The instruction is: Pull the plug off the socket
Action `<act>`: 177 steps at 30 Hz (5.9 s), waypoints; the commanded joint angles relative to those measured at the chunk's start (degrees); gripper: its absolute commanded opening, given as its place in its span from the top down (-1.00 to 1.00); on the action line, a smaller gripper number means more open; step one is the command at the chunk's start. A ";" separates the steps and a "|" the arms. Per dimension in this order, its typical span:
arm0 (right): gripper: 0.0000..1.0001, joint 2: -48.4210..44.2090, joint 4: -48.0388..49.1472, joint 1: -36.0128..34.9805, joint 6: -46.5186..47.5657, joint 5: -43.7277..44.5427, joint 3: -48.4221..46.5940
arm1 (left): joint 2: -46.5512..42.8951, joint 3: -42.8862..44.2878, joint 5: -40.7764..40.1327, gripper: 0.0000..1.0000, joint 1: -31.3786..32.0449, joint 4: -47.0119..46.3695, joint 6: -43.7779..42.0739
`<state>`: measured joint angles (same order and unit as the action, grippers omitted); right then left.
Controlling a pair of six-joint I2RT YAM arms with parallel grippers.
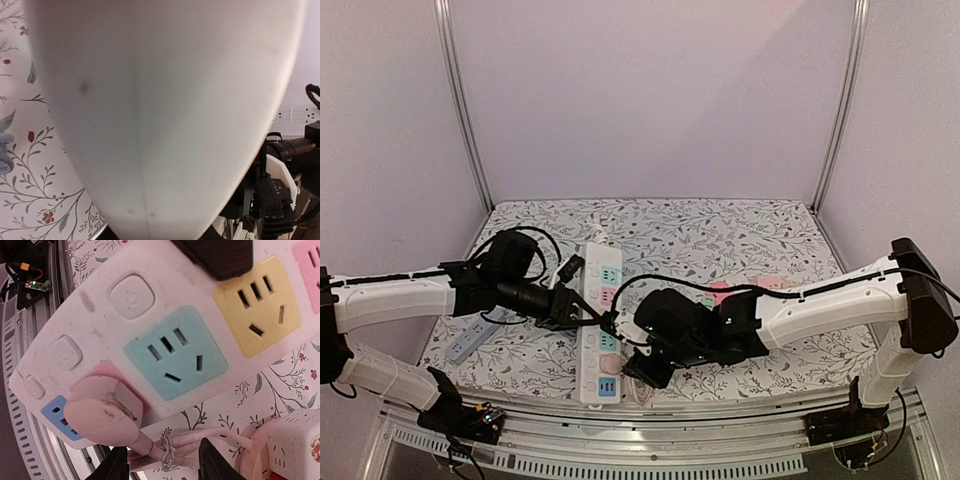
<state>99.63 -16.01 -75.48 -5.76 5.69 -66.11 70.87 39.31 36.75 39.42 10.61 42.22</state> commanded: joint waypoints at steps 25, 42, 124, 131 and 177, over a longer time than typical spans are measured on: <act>1.00 0.02 -0.85 -2.04 -0.27 5.20 -3.07 | -0.31 4.44 -4.36 1.00 -0.66 6.88 -9.08; 1.00 -4.45 -1.83 -2.01 -1.60 4.68 -3.23 | -1.12 6.21 -13.63 1.00 1.19 14.43 -14.57; 1.00 5.38 2.59 1.55 -5.90 13.27 -3.63 | -7.87 6.26 4.55 1.00 1.71 8.73 -6.41; 1.00 1.25 1.16 1.57 -5.45 12.95 -3.02 | -8.45 6.44 -5.75 1.00 1.63 14.50 -9.71; 1.00 1.87 1.52 2.46 -9.45 10.38 -3.55 | -10.38 2.35 -9.17 1.00 0.67 17.76 -10.36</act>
<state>102.39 -10.22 -76.36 -14.06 9.74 -68.20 62.30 43.11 26.57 40.16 23.05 33.65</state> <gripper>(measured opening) 0.021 0.300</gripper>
